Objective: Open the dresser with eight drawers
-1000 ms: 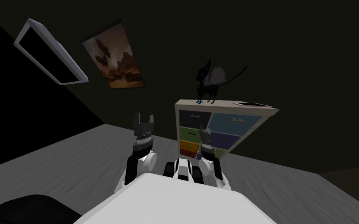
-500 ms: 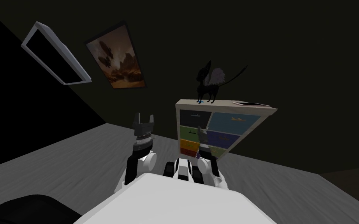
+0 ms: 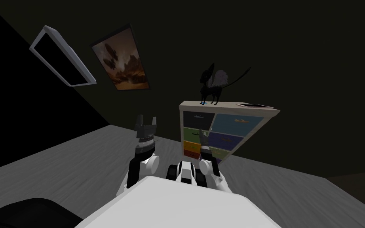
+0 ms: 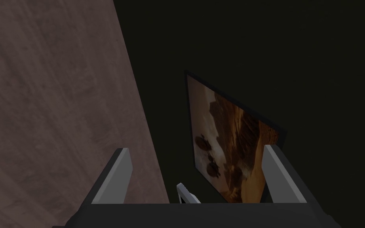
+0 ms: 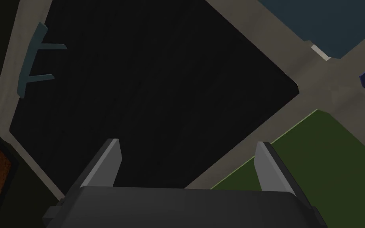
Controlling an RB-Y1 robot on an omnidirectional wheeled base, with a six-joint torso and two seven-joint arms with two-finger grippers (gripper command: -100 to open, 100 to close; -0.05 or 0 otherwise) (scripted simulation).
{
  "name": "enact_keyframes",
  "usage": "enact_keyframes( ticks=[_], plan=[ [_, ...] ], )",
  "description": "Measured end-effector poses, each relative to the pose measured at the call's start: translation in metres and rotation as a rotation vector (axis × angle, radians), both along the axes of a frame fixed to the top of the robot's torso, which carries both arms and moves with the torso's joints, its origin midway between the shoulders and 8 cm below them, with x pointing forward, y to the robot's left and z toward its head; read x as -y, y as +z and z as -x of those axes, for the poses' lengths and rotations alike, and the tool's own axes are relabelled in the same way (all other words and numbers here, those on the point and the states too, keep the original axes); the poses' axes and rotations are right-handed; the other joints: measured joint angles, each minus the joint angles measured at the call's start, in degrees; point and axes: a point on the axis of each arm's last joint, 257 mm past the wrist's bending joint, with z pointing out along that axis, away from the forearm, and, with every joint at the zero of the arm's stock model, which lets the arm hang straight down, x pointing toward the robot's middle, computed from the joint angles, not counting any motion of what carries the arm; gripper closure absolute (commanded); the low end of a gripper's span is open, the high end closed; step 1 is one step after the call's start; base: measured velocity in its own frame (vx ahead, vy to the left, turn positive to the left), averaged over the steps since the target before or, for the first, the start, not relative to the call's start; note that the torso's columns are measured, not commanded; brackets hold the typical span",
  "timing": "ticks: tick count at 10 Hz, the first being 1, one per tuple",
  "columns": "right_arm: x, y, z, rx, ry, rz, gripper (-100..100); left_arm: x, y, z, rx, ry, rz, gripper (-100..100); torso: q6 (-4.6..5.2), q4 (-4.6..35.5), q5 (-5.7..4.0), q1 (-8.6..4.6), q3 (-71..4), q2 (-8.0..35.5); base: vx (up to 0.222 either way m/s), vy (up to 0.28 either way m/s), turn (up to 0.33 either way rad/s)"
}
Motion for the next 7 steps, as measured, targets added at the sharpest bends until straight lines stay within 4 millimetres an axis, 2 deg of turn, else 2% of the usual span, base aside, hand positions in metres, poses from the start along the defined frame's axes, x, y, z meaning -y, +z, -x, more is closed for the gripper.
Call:
enact_keyframes(
  ticks=[7],
  plan=[
    [-0.013,-0.041,-0.018,-0.095,0.107,-0.170,-100,0.000,0.000,0.000,0.000,0.000,0.000,0,0.00,0.0,0.00,0.00,0.0,0.1,-0.030,0.002,0.016]
  ],
)
